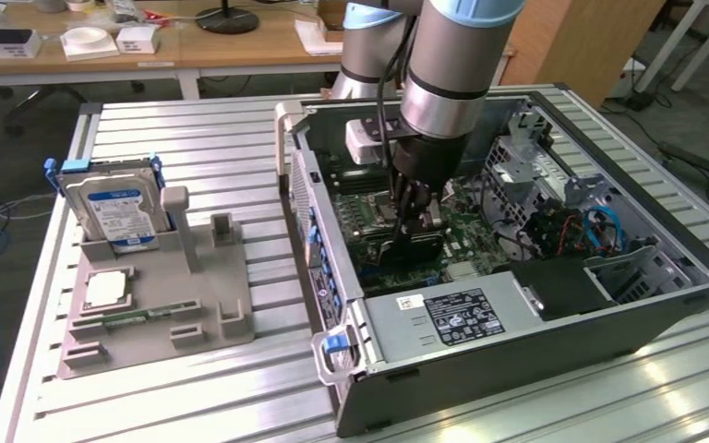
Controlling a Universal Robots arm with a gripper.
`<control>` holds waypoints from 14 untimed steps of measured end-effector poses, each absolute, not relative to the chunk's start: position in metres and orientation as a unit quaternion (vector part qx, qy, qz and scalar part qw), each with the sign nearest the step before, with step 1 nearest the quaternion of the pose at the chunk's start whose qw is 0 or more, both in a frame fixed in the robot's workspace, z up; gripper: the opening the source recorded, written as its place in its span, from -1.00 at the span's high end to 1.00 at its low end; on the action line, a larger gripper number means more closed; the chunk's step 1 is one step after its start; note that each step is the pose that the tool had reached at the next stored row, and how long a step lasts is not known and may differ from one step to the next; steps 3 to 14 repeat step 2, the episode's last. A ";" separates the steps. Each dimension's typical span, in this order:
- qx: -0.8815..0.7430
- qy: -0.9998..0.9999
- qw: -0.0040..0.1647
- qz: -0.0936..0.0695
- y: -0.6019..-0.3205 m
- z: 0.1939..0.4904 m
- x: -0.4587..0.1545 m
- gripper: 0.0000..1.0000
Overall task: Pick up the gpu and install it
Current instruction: 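Press down on the gpu until it lock into place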
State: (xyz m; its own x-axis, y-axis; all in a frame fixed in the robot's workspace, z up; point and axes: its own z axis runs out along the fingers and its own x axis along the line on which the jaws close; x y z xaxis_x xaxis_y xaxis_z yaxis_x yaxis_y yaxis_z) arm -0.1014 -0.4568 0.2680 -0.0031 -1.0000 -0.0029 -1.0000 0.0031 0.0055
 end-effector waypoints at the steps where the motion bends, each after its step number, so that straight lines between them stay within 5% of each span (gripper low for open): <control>1: 0.706 -0.708 0.001 -0.003 -0.457 0.268 -0.101 0.80; 14: 0.706 -0.708 0.001 -0.003 -0.457 0.268 -0.101 0.80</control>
